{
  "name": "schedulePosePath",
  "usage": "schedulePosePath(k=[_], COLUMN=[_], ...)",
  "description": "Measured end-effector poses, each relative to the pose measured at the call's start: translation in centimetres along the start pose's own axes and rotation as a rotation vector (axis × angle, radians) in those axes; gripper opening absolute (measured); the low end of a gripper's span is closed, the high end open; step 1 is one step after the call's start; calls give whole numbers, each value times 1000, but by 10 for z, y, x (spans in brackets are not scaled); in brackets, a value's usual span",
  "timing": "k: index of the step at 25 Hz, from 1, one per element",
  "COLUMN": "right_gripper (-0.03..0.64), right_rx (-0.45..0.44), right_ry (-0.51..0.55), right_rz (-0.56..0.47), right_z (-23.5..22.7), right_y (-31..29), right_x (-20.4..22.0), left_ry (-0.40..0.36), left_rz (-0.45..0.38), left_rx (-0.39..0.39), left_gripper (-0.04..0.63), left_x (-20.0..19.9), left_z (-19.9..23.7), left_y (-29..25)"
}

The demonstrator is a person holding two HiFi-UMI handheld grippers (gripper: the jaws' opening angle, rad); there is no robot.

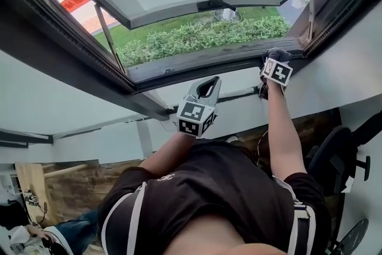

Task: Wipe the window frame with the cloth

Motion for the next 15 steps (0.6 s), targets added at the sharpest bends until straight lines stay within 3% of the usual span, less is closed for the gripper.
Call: schedulePosePath(k=[7,11,15], right_gripper=[95,95,97], right_rx=[1,-33,-46], right_ry=[144,138,85], right_rz=[22,25,-70], right_z=[32,31,25], right_y=[2,2,17], right_x=[5,3,3], left_ry=[-33,-42,-36], left_rz=[-6,-1,-8], left_rx=[40,63,83], left_gripper=[9,9,9], left_x=[-6,-5,-9], left_z=[-4,-11,-16], left_y=[5,4,5])
Point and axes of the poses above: the fingertips, and each gripper's own axes: y backward along the fingers, z to its left, x out of its underside, the point moved 1 cm from there along y, backward along the fingers, and after that the axes turned 13 degrees about z, right-handed, at the moved point
